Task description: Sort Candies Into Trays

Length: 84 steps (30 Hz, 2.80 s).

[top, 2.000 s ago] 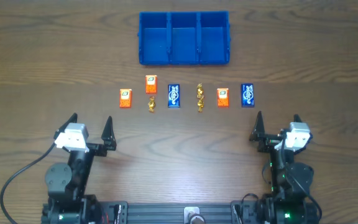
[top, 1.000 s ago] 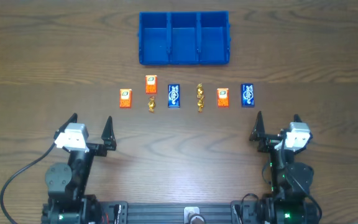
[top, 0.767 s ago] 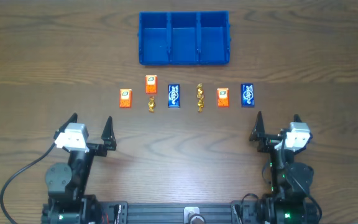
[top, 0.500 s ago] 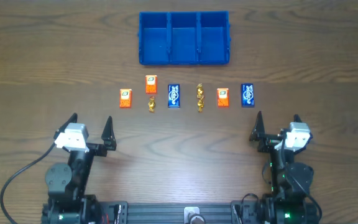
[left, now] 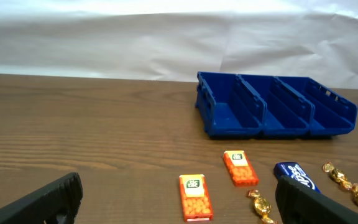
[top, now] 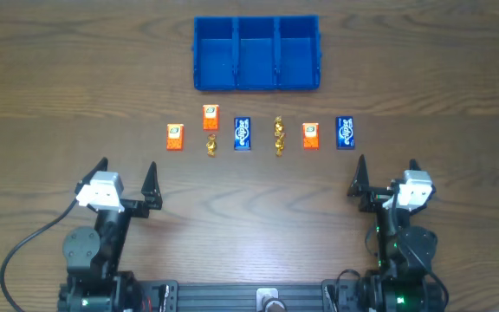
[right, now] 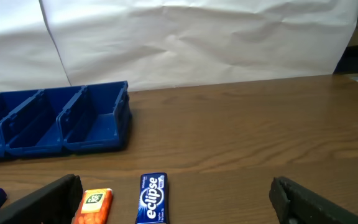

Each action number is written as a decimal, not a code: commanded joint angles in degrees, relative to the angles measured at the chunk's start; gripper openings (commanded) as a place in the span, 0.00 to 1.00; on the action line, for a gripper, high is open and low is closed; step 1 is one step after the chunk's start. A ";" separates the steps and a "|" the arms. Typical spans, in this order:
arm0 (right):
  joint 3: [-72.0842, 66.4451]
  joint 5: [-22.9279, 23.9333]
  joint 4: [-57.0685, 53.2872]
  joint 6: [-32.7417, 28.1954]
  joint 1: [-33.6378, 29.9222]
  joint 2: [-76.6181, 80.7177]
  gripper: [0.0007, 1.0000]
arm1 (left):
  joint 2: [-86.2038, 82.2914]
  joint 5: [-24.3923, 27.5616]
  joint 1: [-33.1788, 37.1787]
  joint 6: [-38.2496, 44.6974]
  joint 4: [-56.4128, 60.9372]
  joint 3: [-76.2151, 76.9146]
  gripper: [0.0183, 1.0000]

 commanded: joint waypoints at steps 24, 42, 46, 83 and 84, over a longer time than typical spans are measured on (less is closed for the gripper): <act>-0.48 -0.31 0.13 -0.55 0.26 -0.31 1.00 | 35.95 2.71 -0.11 -2.40 -17.29 42.99 1.00; -0.48 -0.31 0.13 -0.55 0.26 -0.31 1.00 | 90.47 0.22 -8.50 -3.93 -31.30 61.16 1.00; -0.48 -0.31 0.13 -0.55 0.26 -0.31 1.00 | 95.34 -0.81 -10.32 -3.93 -30.18 61.16 1.00; -0.48 -0.31 0.13 -0.55 0.26 -0.31 1.00 | 106.64 -10.84 -12.04 -3.21 -24.52 61.13 0.28; -0.48 -0.31 0.13 -0.55 0.26 -0.31 1.00 | 106.64 -10.82 -12.07 -3.23 -24.22 61.13 0.27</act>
